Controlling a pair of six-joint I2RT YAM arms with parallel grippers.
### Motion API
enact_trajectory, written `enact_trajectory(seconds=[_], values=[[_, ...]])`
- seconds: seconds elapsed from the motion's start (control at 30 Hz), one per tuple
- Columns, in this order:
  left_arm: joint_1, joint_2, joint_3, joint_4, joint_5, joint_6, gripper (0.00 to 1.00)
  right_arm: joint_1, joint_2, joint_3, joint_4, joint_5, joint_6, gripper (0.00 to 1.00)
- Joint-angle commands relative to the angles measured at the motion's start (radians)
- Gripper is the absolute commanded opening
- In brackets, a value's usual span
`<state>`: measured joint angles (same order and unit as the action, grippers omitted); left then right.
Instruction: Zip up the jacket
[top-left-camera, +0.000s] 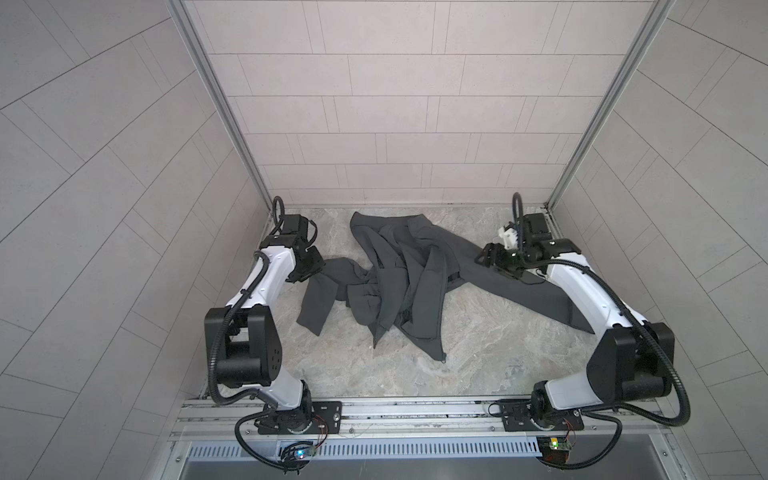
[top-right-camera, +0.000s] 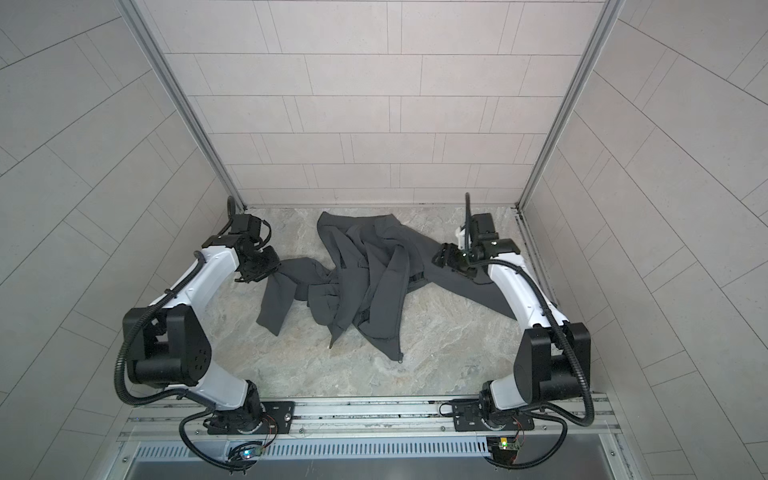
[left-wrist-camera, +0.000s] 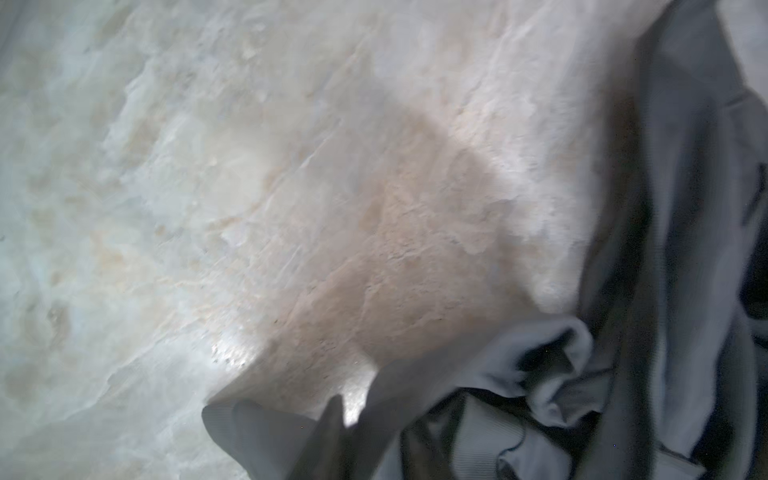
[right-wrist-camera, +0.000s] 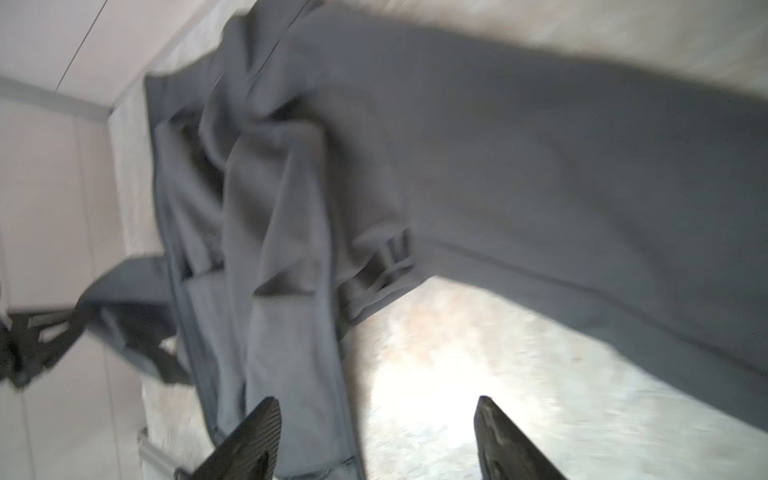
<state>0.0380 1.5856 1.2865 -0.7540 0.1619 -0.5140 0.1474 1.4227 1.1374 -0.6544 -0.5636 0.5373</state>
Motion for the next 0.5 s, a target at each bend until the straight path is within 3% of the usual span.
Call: enact_trajectory(seconds=[0.0,0.1,0.27,0.47], values=[[-0.024,-0.059,0.011,-0.016,0.142,0.038,0.79,0.062,-0.009,-0.104,0.079,-0.080,0.044,0.76],[-0.061,-0.181,-0.053,-0.014,0.145,0.040,0.86,0.095,0.013,-0.154,0.089,-0.106,-0.017,0.77],[-0.122,-0.402,-0.236,0.014,0.190,0.005,0.86,0.136,0.058,-0.220,0.154,-0.146,-0.038,0.78],[-0.204,-0.535,-0.399,0.023,0.195,-0.054,0.86,0.234,0.173,-0.221,0.292,-0.234,-0.019,0.79]])
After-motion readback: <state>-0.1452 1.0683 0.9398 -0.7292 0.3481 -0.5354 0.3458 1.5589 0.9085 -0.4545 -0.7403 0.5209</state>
